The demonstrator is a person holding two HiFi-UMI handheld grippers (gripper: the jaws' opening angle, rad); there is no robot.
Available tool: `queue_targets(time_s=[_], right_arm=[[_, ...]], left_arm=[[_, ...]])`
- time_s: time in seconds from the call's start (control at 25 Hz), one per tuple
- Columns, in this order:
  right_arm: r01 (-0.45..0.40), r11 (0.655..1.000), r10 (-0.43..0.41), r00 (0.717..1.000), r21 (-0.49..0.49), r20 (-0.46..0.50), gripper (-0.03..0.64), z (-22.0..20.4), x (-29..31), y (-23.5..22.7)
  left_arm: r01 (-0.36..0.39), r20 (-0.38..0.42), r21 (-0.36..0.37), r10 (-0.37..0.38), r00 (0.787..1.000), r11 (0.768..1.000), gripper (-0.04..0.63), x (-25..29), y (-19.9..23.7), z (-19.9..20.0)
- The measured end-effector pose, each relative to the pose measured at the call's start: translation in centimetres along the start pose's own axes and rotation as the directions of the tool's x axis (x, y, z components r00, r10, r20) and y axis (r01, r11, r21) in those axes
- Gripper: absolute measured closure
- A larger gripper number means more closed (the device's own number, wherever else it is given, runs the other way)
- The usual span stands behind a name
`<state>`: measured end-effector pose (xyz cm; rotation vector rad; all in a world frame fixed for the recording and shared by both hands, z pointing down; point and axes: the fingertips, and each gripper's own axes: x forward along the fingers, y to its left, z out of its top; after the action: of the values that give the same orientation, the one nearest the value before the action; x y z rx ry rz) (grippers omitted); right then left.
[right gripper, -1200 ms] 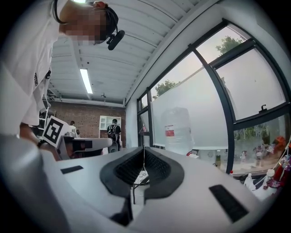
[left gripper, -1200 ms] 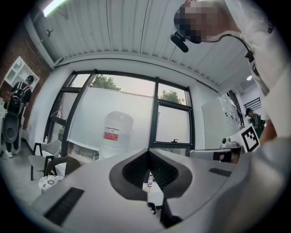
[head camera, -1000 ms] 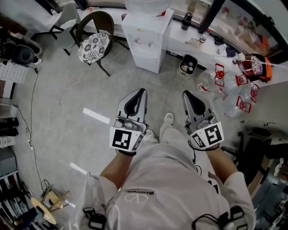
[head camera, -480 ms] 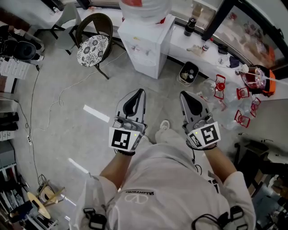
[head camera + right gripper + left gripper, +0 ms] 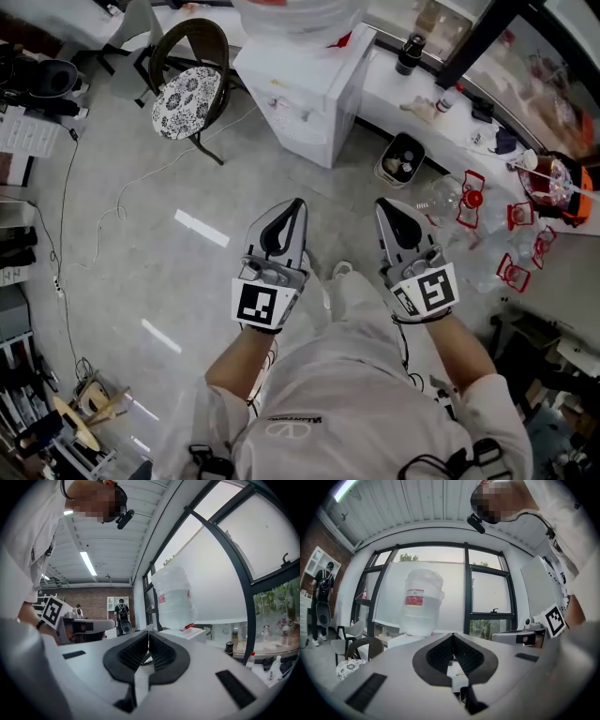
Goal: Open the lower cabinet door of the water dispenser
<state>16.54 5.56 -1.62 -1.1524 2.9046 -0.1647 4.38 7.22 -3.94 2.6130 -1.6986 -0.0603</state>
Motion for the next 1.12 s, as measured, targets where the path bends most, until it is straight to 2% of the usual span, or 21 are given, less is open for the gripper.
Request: queue_targets(time_s=[0.16,0.4,0.64,0.84,1.12], right_arm=[[0.017,1.000,-0.017,1.000,0.006,0.004,0.601,-6.8,3.4,-2.4],[0.056,0.998,-0.057,0.997,0.017,0.045,0.600,-19.8,9.0,-6.2],[0.055,0.998,-0.055,0.997,-0.003,0.052,0.600,-32.4,13.6,-9.3],[0.056,0.998,-0.055,0.997,-0.010,0.053,0.600,-40.7,16.7,-11.8],[0.065,0.997,-0.063,0.996,-0.032,0.059,0.598,-49.0,20.1,-14.1]], left_arm=[[0.011,0.003,-0.003,-0.011,1.000,1.000,0.592,3.0,2.3,-6.9],[0.063,0.001,0.038,-0.063,0.998,0.997,0.592,6.9,6.0,-21.3],[0.095,0.031,0.066,-0.097,0.995,0.993,0.592,10.2,8.8,-33.9],[0.099,0.052,0.078,-0.103,0.993,0.992,0.592,13.2,11.3,-41.5],[0.175,0.043,0.097,-0.179,0.983,0.980,0.592,16.1,11.3,-49.6]])
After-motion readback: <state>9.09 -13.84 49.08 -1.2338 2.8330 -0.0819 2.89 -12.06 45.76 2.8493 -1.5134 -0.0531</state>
